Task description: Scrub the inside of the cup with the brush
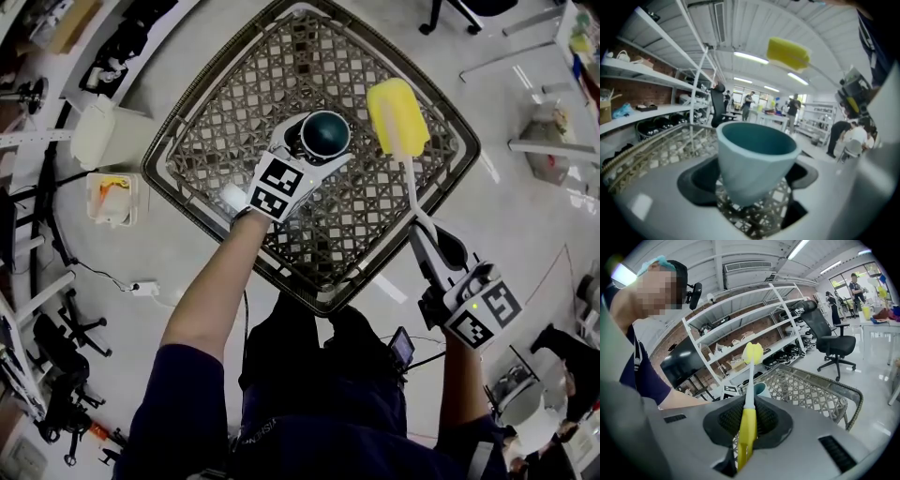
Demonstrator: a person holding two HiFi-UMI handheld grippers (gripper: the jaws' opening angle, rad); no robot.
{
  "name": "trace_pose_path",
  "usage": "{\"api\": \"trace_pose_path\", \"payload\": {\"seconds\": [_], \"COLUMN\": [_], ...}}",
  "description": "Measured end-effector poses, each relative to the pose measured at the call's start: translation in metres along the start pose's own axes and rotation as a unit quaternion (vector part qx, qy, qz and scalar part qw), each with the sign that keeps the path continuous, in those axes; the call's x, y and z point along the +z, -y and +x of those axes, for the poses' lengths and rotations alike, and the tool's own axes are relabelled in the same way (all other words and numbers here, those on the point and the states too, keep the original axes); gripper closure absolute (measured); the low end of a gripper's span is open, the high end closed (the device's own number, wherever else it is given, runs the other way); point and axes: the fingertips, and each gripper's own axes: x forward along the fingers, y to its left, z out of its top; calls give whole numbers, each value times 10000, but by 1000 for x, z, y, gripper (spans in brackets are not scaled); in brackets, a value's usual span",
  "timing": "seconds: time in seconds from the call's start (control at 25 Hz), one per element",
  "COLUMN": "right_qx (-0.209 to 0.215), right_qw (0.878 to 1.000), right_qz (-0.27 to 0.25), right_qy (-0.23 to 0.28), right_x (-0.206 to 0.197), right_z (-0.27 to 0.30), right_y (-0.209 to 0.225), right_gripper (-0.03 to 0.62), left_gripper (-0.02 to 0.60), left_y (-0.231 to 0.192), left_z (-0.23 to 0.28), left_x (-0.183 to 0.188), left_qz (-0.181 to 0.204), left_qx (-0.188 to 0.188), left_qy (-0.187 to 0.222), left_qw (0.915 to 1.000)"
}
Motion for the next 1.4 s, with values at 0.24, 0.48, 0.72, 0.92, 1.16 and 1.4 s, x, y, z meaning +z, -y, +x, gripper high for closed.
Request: {"api": "trace_pose_path", "payload": {"seconds": [0.24, 0.48, 0.72, 0.92, 1.16, 1.4], "right_qx": [-10, -123, -315, -448, -512, -743], "right_qw": [10000, 9974, 9766, 9403, 8757, 7905], "right_qz": [-74, -624, -1953, -3132, -4477, -5736], "right_qy": [-57, -331, -848, -1256, -1735, -2013], "right_x": [4, 15, 44, 64, 80, 100], "right_z": [3, 0, -10, -24, -32, -38], "right_y": [0, 1, -9, -21, -35, -48], "right_gripper": [566, 566, 566, 566, 566, 566], "left_gripper": [193, 198, 199, 199, 199, 199], "left_y": [0, 4, 5, 14, 13, 14], "left_z": [-2, -22, -52, -80, -105, -131], "left_x": [3, 22, 49, 75, 101, 122], "left_qz": [19, 371, 956, 1229, 1341, 1940], "left_qx": [-21, 31, 268, 486, 752, 1086], "left_qy": [-117, -162, -450, -631, -764, -1115], "left_qw": [9999, 9992, 9940, 9892, 9852, 9686]}}
